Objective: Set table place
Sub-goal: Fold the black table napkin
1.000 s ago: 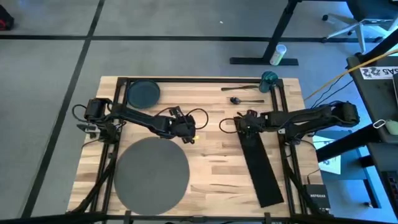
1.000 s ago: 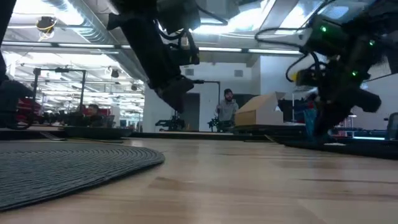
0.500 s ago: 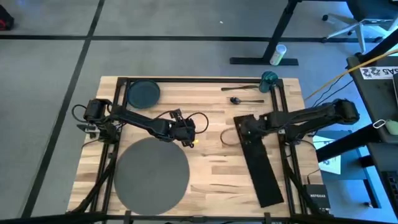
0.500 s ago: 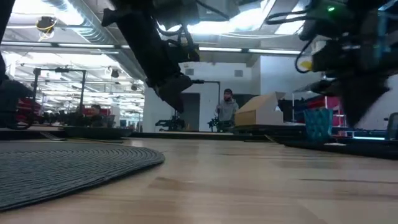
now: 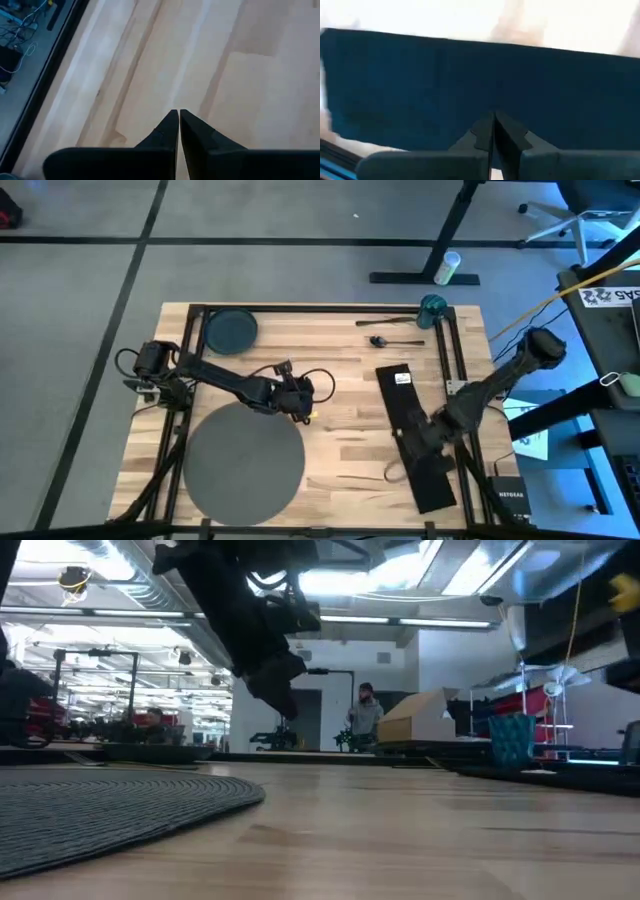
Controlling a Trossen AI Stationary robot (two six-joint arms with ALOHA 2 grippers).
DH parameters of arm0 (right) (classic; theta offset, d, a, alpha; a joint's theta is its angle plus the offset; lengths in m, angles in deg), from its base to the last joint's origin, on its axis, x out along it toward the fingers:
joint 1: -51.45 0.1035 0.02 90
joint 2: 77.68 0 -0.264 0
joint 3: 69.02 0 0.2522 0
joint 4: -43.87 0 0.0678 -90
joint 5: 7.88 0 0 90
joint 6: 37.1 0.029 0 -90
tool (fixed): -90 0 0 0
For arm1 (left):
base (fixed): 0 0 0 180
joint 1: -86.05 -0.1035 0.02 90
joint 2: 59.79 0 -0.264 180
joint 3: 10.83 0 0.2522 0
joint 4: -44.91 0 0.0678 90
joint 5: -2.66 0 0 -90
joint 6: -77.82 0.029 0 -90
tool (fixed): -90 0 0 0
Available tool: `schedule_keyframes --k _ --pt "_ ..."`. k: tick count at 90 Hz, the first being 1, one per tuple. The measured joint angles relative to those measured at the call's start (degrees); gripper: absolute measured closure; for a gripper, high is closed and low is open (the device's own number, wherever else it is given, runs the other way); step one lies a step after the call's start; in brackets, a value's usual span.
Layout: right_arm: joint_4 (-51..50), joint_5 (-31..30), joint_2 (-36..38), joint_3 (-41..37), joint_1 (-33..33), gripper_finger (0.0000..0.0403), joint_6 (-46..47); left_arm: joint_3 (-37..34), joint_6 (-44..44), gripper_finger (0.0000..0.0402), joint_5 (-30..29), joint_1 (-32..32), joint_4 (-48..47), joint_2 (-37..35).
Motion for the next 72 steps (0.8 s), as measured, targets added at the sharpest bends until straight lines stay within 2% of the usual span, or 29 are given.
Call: schedule_keyframes --k 14,35,52,72 --pt "5.4 -1.3 -5.8 0.0 5.3 0.0402 6.3 0.0 -1.3 0.0402 0.1 1.8 0.1 0.0" --pt "15.3 0.4 -14.2 0.4 5.8 0.0402 6.9 0.0 -2.8 0.0402 0.0 3.7 0.2 0.0" --pt "21.3 -1.0 -15.8 0.2 3.3 0.0402 4.6 0.0 -3.4 0.0402 0.0 4.4 0.3 0.0" --pt "22.1 -3.7 -15.9 0.2 -2.5 0.0402 -1.8 0.0 -3.7 0.0402 0.0 4.3 0.2 0.0"
